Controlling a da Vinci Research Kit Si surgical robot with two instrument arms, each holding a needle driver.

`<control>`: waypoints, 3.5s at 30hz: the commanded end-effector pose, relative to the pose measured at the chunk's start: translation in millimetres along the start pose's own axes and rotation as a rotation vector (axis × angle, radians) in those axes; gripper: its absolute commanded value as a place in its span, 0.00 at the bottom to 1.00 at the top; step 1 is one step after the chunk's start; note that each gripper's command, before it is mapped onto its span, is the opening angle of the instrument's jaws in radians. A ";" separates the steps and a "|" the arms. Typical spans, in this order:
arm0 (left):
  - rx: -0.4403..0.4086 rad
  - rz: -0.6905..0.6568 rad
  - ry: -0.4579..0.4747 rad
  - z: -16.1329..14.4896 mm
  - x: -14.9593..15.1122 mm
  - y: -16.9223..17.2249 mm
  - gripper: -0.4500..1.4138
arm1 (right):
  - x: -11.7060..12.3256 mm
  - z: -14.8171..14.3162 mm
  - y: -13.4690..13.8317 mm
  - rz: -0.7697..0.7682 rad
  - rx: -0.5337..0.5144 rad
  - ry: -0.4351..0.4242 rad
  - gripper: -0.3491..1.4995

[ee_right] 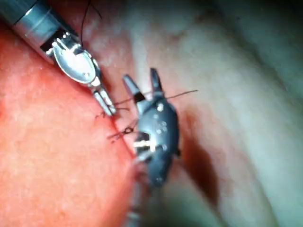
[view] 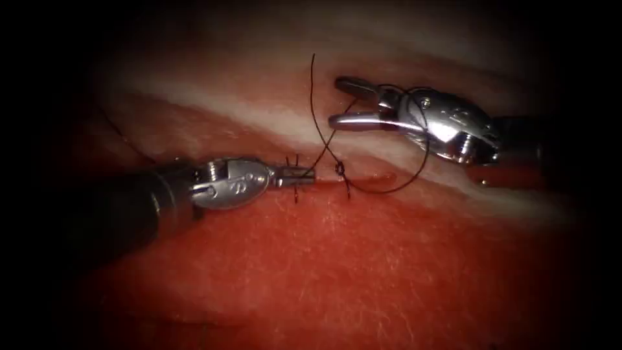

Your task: Wound Closure

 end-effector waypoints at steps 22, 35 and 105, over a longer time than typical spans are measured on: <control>-0.017 0.047 -0.004 -2.8 4.4 2.4 0.00 | -8.8 6.3 1.8 0.520 -0.175 -0.388 0.78; -0.026 0.051 -0.001 -3.9 3.8 2.6 0.00 | -12.2 7.2 5.0 0.711 -0.246 -0.438 0.80; 0.366 -0.392 0.202 0.0 -19.3 -29.8 0.00 | -10.5 -6.5 -9.9 0.691 -0.024 -0.283 0.00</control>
